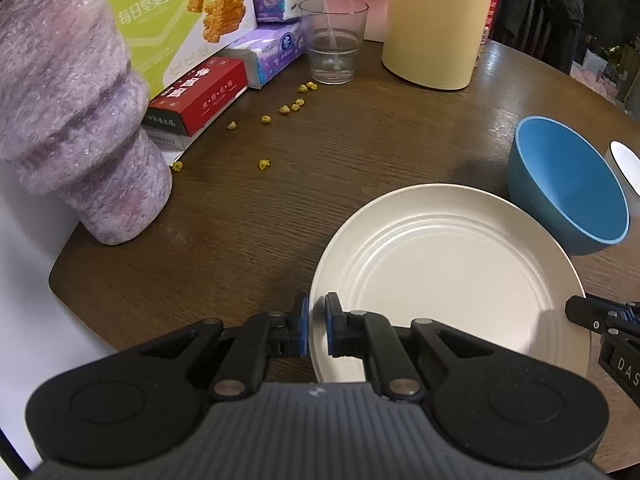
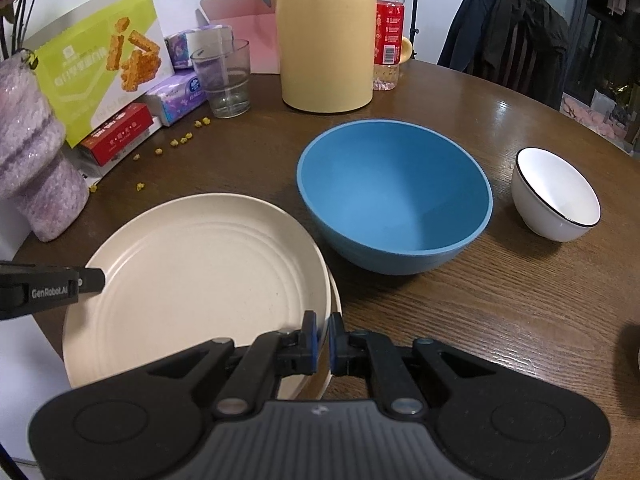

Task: Organize plates and bowls
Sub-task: 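Press the cream plate flat onto the stack with both grippers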

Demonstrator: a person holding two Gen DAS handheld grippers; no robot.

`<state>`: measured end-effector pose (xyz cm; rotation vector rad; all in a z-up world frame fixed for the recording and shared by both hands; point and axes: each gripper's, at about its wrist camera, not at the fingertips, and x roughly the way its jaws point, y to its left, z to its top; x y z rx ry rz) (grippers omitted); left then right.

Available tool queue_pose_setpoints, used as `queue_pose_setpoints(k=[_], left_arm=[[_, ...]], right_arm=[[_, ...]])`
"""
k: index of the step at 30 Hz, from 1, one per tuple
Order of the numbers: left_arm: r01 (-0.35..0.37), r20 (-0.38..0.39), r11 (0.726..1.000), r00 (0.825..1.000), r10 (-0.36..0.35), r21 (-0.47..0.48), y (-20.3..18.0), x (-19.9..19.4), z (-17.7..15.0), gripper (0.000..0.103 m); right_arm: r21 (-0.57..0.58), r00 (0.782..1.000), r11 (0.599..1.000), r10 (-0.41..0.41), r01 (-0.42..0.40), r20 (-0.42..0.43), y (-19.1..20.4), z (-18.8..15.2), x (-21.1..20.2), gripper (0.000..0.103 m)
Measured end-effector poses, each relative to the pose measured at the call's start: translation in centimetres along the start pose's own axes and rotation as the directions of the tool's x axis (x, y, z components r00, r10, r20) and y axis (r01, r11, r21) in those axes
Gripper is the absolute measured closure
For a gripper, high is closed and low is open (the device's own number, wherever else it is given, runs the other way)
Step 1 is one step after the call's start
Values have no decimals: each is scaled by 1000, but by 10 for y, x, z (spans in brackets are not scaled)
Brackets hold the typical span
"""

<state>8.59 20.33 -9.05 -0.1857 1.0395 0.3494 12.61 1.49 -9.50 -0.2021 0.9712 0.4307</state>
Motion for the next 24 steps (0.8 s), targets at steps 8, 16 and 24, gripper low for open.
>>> queue_pose_setpoints(k=[8, 16, 24], left_arm=[[-6, -4, 1000, 1000, 6, 31, -4, 0, -2, 94], [-6, -8, 999, 1000, 6, 41, -5, 2, -4, 94], [-12, -16, 999, 1000, 13, 48, -7, 5, -6, 94]], right_arm=[[-3, 1000, 1000, -6, 6, -5, -1, -1, 1, 97], [-12, 1000, 1000, -11, 11, -4, -2, -4, 3, 97], [-21, 1000, 1000, -13, 13, -5, 0, -4, 5, 97]])
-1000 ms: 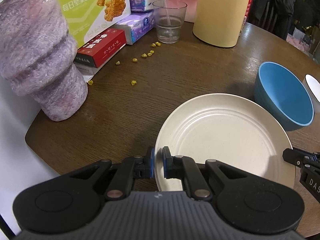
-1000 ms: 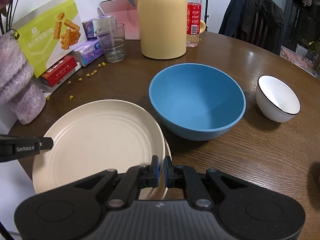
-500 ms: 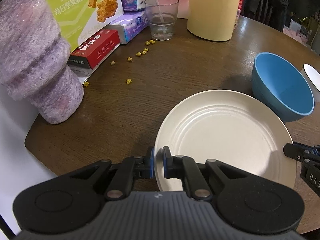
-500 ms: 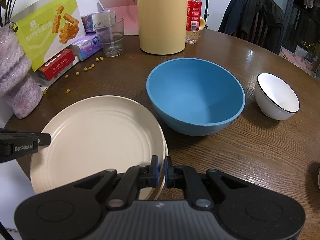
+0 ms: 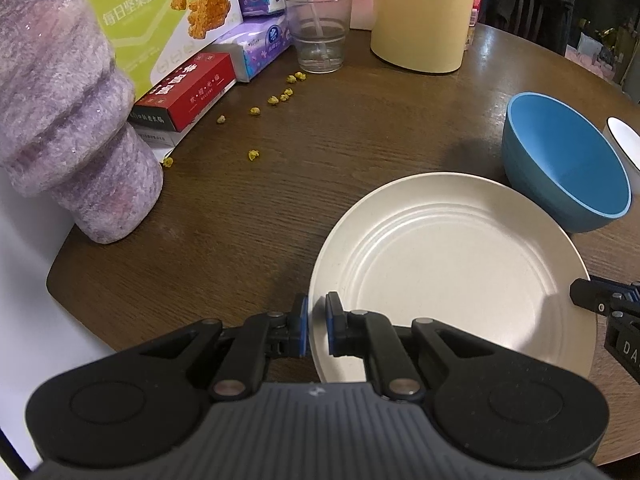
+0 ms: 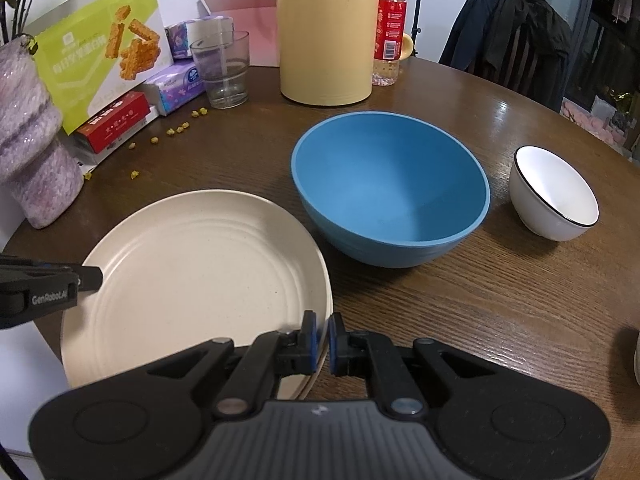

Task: Organize plates and bowls
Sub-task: 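Press the cream plate flat onto the stack with both grippers, then open both grippers and lift them off the plate stack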

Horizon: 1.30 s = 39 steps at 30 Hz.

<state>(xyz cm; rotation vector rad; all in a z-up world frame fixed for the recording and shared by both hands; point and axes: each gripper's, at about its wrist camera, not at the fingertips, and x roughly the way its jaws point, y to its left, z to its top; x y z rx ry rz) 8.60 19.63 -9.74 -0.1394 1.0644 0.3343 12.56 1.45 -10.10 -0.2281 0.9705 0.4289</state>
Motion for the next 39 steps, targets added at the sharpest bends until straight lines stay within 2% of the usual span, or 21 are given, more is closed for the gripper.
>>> queue_pose_setpoints(k=[9, 21, 30, 32, 35, 36, 37, 39], left_arm=[[1, -7, 1000, 1000, -1, -4, -1, 0, -1, 94], [-11, 8, 1000, 1000, 11, -4, -1, 1, -3, 94], [-10, 8, 1000, 1000, 10, -14, -2, 0, -3, 92], [-3, 1, 1000, 1000, 3, -24, -1, 0, -2, 90], [22, -1, 998, 1000, -23, -50, 3, -2, -1, 71], [20, 6, 998, 1000, -20, -52, 3, -5, 0, 60], [17, 16, 998, 1000, -17, -53, 4, -7, 0, 55], [21, 23, 998, 1000, -20, -62, 6, -13, 1, 49]], right_arm=[[-4, 1000, 1000, -4, 4, -13, -1, -2, 4, 97], [-61, 999, 998, -26, 28, 38, 6, -10, 3, 96], [-49, 999, 999, -9, 11, 34, 3, -9, 3, 96], [-33, 1000, 999, 11, -10, 19, 1, -8, 4, 91], [3, 999, 999, 51, -51, 0, -6, -6, 4, 85], [16, 998, 998, 61, -61, -6, -8, -5, 3, 85], [30, 997, 997, 74, -74, -12, -10, -4, 2, 83], [62, 995, 993, 103, -101, -20, -16, -2, -1, 73]])
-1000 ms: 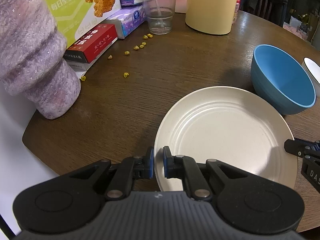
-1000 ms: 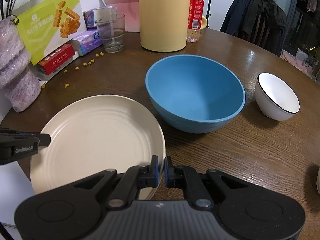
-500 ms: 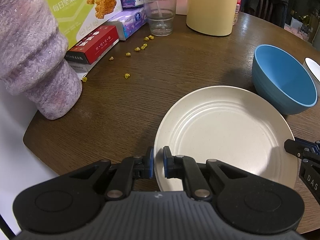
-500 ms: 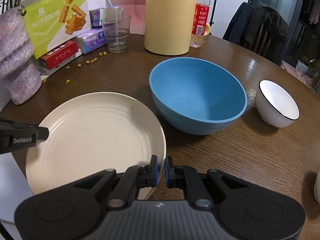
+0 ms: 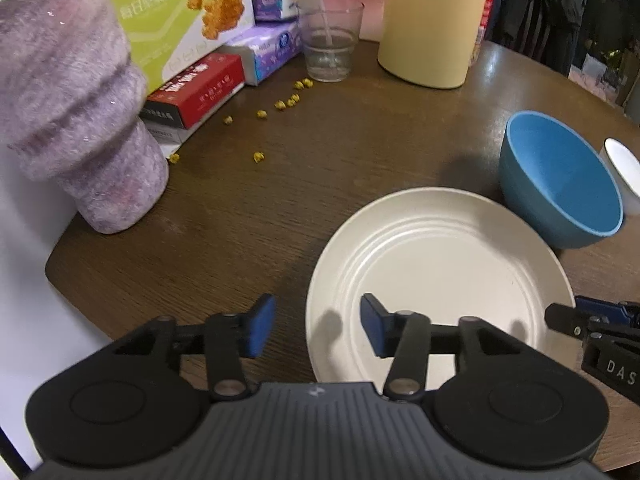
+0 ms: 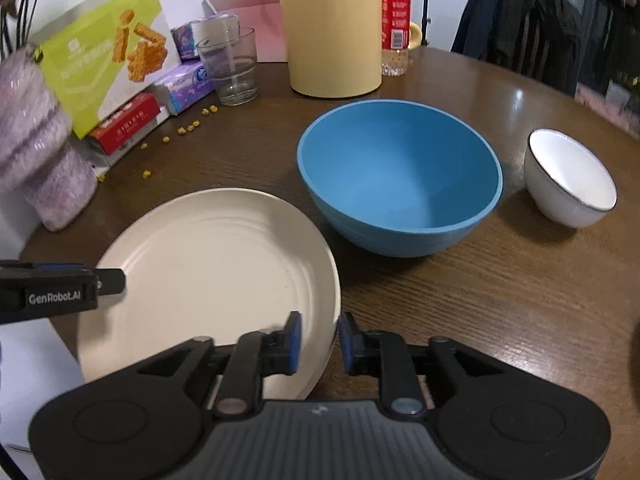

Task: Organize plates and bowls
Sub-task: 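Open both grippers and lift them off the plate stack, then move both open grippers toward the blue bowl beside the plate stack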

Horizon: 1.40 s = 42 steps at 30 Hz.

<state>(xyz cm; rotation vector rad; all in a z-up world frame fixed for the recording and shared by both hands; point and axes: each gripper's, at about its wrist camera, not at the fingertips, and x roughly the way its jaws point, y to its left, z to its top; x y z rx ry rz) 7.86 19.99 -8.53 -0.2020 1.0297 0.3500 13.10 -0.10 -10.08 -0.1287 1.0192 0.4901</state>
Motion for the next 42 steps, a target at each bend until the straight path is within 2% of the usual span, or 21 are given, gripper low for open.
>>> queue_pose_setpoints(k=[2, 3, 4, 5, 6, 7, 9, 18, 24, 28, 34, 38, 42], left_arm=[[16, 19, 1000, 1000, -15, -12, 3, -10, 0, 35], [21, 31, 1000, 999, -21, -15, 4, -15, 0, 23], [29, 47, 999, 999, -28, -18, 5, -21, 0, 13], [40, 59, 999, 998, -39, -19, 6, -27, 0, 9], [54, 69, 998, 996, -53, -15, 7, -33, -1, 0], [73, 79, 997, 994, -72, -8, 8, -39, -2, 0], [89, 85, 996, 992, -89, 2, 9, -48, -3, 0], [133, 92, 991, 987, -133, 12, 6, -81, -25, 0], [195, 71, 979, 977, -200, 64, -21, -94, -39, 0], [224, 79, 970, 970, -232, 89, -42, -104, -46, 0], [228, 103, 969, 966, -237, 90, -70, -118, -48, 0], [208, 110, 974, 970, -217, 89, -87, -128, -47, 0], [182, 126, 980, 974, -190, 77, -103, -138, -52, 0]], right_arm=[[28, 1000, 999, 27, -27, 3, -5, 3, -9, 52], [34, 999, 999, 32, -33, 8, -6, 4, -13, 46], [38, 999, 999, 33, -34, 15, -8, 5, -19, 35], [40, 999, 999, 32, -33, 23, -10, 5, -25, 22], [43, 999, 998, 33, -34, 30, -11, 5, -32, 15], [46, 999, 998, 32, -34, 33, -13, 5, -38, 8], [54, 999, 998, 31, -33, 28, -18, 3, -50, 0], [65, 999, 997, -39, 39, 5, -30, -29, -98, 0], [52, 995, 994, -98, 97, 9, -37, -48, -126, 0], [57, 994, 993, -105, 103, 22, -49, -55, -141, 0], [37, 995, 995, -94, 93, 36, -72, -63, -161, 0], [29, 997, 998, -63, 62, 41, -86, -64, -176, 0], [34, 997, 997, -65, 63, 47, -98, -70, -185, 0]])
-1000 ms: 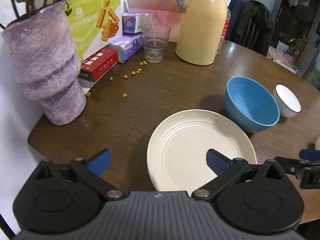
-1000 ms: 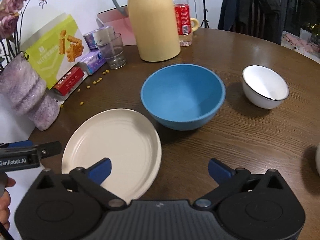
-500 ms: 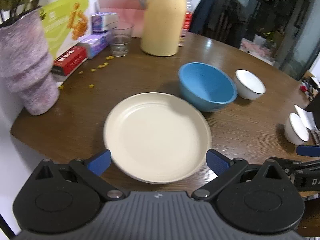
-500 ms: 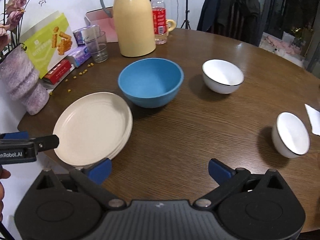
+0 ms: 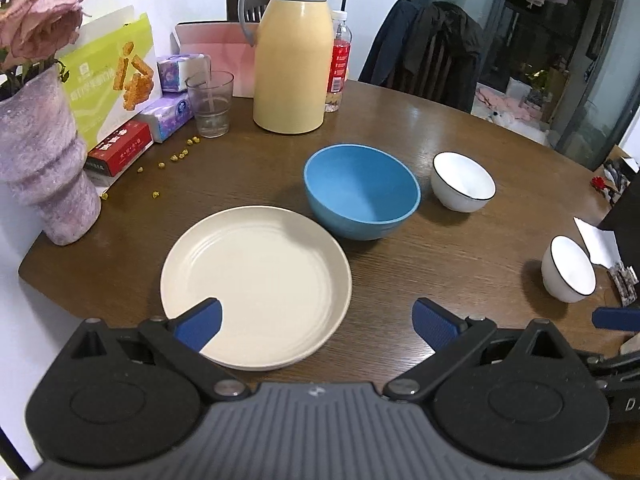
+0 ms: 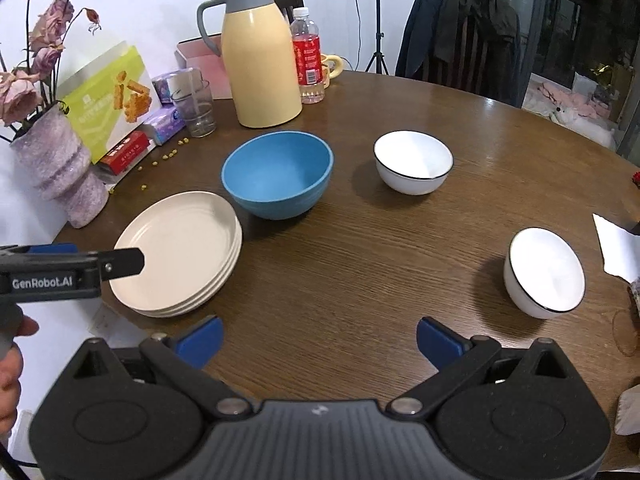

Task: Organize plates and bowls
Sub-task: 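Move both open grippers toward the blue bowl beside the plate stack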

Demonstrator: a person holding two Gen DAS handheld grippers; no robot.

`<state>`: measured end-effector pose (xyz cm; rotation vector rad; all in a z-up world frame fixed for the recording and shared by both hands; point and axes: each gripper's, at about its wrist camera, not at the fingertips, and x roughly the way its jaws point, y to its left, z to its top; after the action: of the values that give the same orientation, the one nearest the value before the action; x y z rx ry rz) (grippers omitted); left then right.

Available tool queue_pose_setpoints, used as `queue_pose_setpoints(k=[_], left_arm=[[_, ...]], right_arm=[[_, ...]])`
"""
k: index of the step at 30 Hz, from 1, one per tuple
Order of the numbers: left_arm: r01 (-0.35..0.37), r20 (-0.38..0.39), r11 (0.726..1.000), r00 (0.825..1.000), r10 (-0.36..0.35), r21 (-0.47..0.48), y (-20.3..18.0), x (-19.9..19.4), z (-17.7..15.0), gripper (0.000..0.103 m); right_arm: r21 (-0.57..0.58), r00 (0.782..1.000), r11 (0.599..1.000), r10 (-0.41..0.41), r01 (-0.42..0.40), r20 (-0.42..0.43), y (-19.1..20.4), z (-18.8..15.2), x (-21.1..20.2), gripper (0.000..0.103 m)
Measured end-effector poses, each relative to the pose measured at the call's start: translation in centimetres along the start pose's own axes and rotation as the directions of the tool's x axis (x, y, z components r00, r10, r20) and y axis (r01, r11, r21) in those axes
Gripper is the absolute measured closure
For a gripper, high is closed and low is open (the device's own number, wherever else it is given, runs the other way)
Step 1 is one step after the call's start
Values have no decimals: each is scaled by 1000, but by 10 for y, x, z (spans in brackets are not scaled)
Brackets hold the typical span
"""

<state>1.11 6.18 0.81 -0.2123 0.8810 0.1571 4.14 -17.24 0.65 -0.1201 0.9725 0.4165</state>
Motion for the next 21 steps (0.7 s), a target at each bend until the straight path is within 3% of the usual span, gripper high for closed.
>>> queue_pose_setpoints(k=[7, 17, 21], left_arm=[[-33, -1, 999, 999, 33, 4, -28, -8, -11, 0], [-37, -29, 998, 999, 39, 58, -54, 2, -7, 0], [-37, -27, 996, 999, 39, 86, -55, 11, 1, 0]], right_arm=[[57, 1000, 998, 24, -24, -2, -29, -18, -12, 0], [125, 999, 991, -49, 50, -13, -51, -28, -13, 0], [169, 999, 985, -36, 36, -3, -55, -22, -7, 0]])
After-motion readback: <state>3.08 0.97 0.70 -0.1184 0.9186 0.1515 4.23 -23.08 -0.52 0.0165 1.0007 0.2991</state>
